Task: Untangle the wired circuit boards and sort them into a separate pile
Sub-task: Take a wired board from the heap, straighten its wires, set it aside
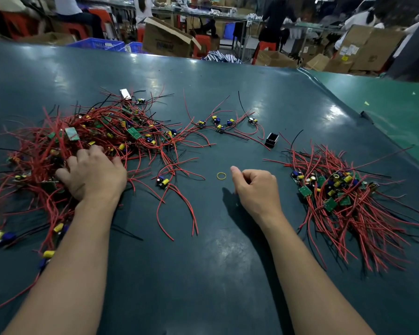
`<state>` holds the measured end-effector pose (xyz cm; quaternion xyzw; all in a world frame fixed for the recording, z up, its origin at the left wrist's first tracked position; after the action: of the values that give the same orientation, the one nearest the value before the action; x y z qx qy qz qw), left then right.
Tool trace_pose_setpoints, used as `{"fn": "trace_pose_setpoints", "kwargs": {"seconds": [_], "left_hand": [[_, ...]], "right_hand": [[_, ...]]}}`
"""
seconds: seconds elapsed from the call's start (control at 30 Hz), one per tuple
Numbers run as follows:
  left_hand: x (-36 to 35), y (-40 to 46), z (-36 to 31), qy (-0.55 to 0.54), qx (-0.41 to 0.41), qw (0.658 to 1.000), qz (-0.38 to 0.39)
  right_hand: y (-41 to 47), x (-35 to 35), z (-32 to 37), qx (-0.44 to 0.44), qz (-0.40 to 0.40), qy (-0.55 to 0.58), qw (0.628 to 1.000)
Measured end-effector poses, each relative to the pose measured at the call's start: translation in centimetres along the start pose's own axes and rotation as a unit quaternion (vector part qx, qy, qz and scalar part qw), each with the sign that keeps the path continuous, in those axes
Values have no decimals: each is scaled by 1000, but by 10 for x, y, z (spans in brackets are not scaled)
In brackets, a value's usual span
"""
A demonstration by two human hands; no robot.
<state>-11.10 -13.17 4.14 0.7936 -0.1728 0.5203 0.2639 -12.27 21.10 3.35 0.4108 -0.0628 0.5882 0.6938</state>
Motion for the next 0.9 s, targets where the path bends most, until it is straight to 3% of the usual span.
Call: {"fn": "trace_pose_setpoints", "kwargs": {"seconds": [0.13,0.4,0.67,0.9], "left_hand": [[-8,2,-7,45,-35,998,1],[-13,6,-11,74,-7,997,15],[1,9,-3,-96,15,995,-34],[35,-13,-9,-244,-54,960,-127]], "right_hand": [[0,0,-2,-3,2,3,1000],[1,-3,-2,-6,18,-8,1000],[0,-4,-1,-24,37,4,999],[-1,-8,-1,-31,61,-15,998]]}}
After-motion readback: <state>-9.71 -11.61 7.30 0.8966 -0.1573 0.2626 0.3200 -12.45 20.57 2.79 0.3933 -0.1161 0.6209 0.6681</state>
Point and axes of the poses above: each hand's wrist, its own y-axis towards the middle knuckle, its own x-axis out of the back of the hand, z = x × y, the point moved 8 cm from there along y, towards the middle knuckle, and after that the axes turned 14 degrees about x, right-handed, at the moved point
